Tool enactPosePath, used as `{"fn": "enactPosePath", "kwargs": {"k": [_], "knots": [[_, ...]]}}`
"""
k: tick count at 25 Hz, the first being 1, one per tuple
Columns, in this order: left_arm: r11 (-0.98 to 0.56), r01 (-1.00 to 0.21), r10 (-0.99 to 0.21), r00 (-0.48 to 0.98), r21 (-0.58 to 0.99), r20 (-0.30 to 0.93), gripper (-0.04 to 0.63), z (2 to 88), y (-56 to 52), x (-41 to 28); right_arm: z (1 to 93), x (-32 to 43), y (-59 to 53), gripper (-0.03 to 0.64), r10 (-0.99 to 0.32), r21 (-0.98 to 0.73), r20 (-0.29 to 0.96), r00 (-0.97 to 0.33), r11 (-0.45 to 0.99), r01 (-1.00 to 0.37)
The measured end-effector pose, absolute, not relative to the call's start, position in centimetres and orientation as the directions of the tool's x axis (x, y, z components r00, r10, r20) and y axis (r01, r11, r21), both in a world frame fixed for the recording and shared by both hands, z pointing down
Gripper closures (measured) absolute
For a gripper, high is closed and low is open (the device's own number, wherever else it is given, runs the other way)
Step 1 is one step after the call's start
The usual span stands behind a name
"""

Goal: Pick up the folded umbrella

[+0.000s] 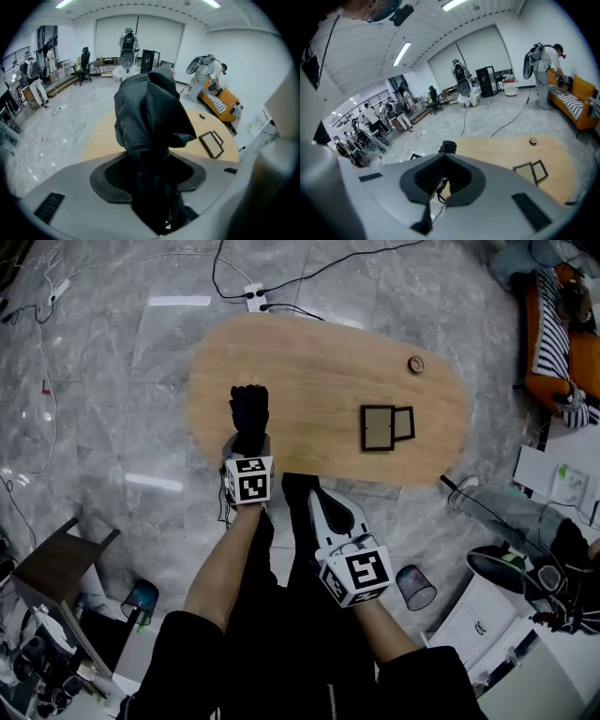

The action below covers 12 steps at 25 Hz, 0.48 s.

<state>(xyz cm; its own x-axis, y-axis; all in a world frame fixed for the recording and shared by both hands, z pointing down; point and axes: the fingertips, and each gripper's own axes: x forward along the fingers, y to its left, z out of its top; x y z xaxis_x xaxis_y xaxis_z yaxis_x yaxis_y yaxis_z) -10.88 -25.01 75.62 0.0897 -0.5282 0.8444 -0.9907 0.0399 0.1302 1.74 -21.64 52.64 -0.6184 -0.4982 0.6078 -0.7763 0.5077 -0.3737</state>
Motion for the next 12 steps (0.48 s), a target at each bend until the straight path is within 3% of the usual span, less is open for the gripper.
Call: {"fn": "enactPosePath", "kwargs": {"k": [12], "knots": [[-0.074,-0.990,-0.583,0.140,0.119,0.800,0.368,68.7,-23.2,-11.7,50.0,0.9,-19.0,0.606,-0.561,-0.369,0.571,-0.599,0.476,-0.798]]}}
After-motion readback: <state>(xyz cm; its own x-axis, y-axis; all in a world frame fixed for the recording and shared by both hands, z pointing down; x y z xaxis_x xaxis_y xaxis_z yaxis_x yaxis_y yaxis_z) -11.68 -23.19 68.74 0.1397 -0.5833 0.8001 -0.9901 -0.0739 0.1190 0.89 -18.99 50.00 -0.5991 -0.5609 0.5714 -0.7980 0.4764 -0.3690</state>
